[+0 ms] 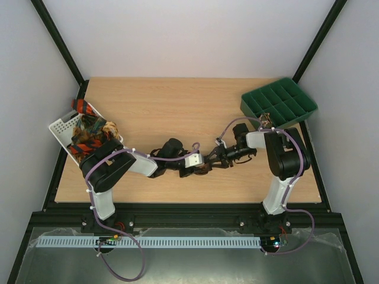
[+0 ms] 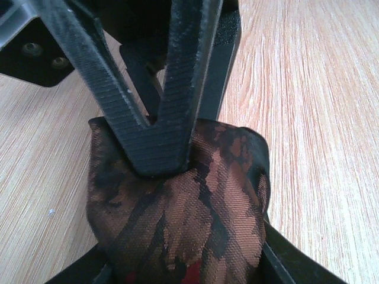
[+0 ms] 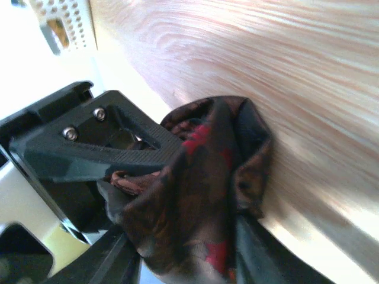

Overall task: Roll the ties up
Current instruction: Pick up the tie from the center of the board.

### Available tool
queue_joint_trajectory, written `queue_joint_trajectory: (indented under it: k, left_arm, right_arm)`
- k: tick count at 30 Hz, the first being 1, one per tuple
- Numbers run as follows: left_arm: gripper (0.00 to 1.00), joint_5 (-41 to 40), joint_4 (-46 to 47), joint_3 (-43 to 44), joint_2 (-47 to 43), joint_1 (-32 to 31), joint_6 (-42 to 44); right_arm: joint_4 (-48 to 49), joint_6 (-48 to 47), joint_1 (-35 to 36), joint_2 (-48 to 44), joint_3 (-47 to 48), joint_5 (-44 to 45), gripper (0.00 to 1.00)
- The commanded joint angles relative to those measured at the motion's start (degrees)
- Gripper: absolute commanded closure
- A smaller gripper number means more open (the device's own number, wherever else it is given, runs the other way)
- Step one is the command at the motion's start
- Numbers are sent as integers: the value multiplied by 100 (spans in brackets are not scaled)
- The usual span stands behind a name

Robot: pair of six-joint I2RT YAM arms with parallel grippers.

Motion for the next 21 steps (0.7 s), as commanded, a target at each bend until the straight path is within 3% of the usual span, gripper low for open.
queue_joint_trajectory:
  k: [1,4,5,8,13,15,21]
  left_arm:
    - [62,-23,-1193,-208,404,-5,29]
    - [61,-9,-1195,-201,388,3,20]
    - [60,-1,-1189,-209,372,11,20]
    - [51,25,-1147,-219,318,37,-9]
    - [22,19,-965,-201,-10,99,-167]
    - [4,-90,-956,-155,-199,100,-296]
    - [1,-190,-935,-246,-744,113,-380]
  right_arm:
    - [197,102,43,113,-40,21,73]
    - [176,58,49,81,-40,108,96]
    - [175,59,52,57,-40,141,98]
    - [172,105,50,4,24,225,99]
    - [99,113,43,-182,126,330,99]
    - [5,37,45,-248,150,395,99]
    - [-112,-110,46,-512,62,562,99]
